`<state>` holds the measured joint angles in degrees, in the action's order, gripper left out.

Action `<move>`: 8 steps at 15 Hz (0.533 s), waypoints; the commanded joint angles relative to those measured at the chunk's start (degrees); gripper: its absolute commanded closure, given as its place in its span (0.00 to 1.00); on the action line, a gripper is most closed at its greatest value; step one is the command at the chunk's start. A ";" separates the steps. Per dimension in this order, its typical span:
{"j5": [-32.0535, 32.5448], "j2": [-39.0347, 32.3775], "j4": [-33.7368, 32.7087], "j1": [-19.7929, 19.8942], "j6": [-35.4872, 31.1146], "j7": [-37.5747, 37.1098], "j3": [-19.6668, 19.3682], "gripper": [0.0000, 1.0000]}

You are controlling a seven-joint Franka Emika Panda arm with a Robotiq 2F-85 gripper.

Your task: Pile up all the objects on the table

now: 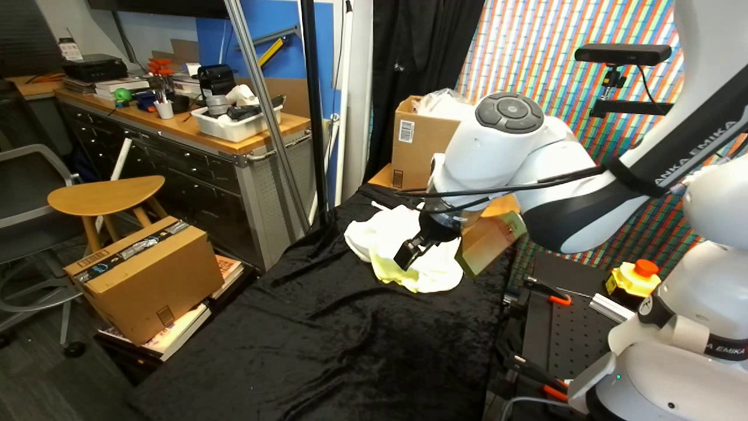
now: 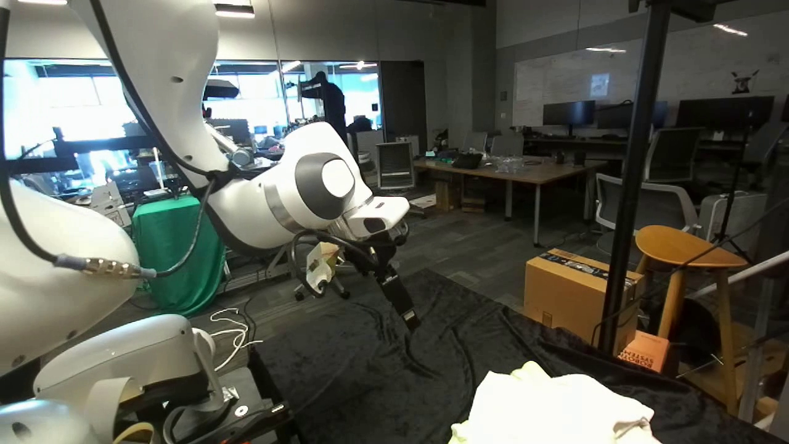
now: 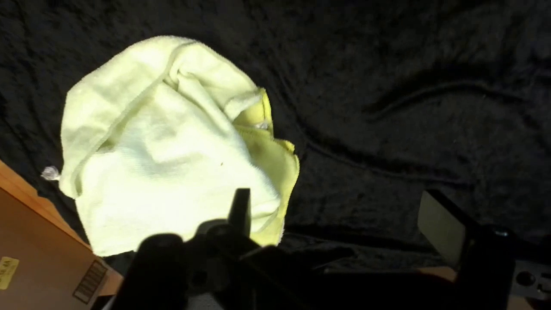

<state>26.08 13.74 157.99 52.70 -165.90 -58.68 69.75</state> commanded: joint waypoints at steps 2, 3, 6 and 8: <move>2.66 -1.31 0.33 -9.66 -1.02 7.33 -7.37 0.00; 3.25 -0.55 0.30 -11.16 -1.15 7.79 -8.68 0.00; 7.59 1.74 0.05 -12.79 -5.68 3.37 -11.23 0.00; 11.68 3.70 -0.18 -12.09 -10.07 -3.08 -12.55 0.00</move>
<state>32.16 13.71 157.81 40.67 -170.24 -54.08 59.46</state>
